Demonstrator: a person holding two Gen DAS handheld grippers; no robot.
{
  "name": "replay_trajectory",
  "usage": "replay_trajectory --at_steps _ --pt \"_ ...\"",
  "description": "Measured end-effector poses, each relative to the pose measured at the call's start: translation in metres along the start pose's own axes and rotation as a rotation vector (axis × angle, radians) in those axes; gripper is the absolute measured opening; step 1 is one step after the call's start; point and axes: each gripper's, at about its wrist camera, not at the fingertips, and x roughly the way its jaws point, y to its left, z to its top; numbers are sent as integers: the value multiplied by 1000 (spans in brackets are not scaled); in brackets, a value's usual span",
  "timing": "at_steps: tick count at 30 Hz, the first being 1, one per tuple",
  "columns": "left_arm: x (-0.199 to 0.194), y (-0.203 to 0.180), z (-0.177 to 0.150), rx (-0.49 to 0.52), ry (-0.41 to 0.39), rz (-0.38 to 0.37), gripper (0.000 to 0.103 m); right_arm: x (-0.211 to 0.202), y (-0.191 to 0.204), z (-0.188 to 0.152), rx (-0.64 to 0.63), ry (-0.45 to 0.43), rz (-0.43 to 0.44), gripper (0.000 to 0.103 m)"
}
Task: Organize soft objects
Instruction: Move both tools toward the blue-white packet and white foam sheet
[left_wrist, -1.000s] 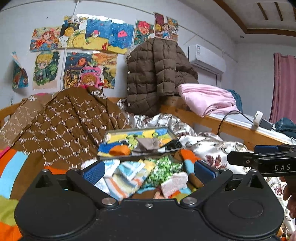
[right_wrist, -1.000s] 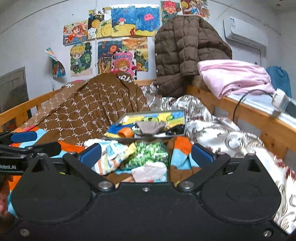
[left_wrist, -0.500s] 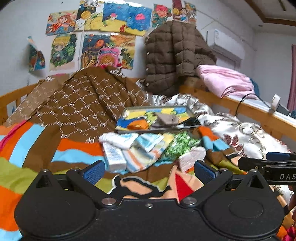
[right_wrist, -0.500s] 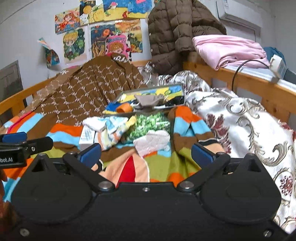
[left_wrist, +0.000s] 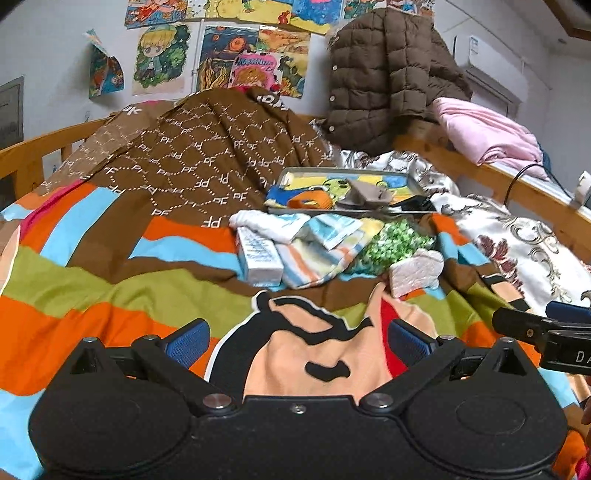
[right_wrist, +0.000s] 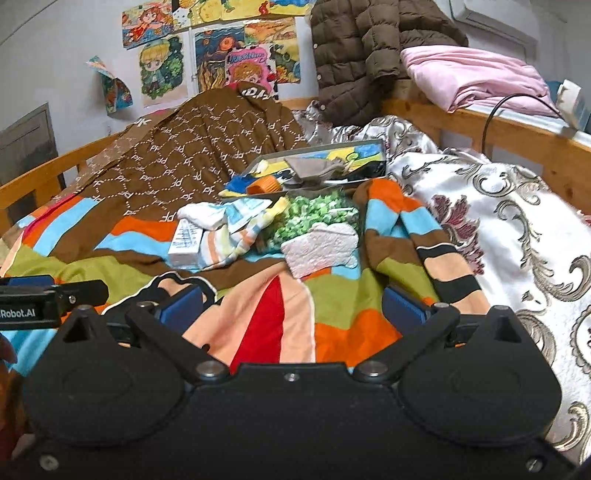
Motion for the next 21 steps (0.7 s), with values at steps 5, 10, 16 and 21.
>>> replay_trajectory --at_steps 5,10,16,21 --pt "-1 -2 11 56 5 15 102 3 1 -6 2 4 11 102" --pt "2 -12 33 216 57 -54 102 6 1 -6 21 -6 28 102" --pt "11 -19 49 346 174 -85 102 9 1 -5 55 -22 33 102" --pt "16 -17 57 287 136 -86 102 10 0 -2 82 -32 35 102"
